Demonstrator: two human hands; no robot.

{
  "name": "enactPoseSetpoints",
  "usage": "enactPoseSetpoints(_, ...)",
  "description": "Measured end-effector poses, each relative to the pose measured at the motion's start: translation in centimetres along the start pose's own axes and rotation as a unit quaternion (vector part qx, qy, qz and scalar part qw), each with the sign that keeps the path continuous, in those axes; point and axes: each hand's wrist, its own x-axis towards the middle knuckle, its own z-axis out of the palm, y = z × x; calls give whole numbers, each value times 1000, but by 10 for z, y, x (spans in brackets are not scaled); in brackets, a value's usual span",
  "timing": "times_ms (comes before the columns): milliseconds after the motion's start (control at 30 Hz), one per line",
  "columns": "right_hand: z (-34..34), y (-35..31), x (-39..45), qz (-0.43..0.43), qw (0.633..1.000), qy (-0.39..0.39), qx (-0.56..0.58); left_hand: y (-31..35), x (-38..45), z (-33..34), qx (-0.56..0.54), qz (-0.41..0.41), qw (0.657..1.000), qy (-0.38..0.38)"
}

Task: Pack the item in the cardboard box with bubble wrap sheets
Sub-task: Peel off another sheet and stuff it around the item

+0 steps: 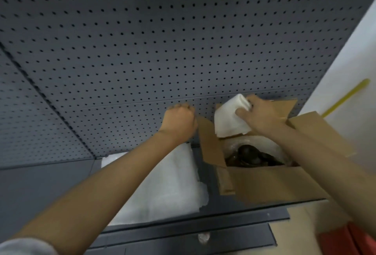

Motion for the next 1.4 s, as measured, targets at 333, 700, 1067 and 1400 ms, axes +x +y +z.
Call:
enactPoseSetpoints(333, 17, 89, 11, -17, 981, -191, -7, 96, 31, 65, -7, -86, 986, -145)
enactPoseSetpoints(700, 67, 74, 30, 232, 901, -325, 167, 102, 28, 97, -67, -118, 979, -150)
enactPoseSetpoints(1067, 109, 74, 20, 168, 966, -177, 89, 99, 21, 116, -158, -131, 968, -144)
enactPoseSetpoints(1400, 125, 56, 21, 143, 939, -314, -12, 98, 20, 123, -169, -137, 964, -151)
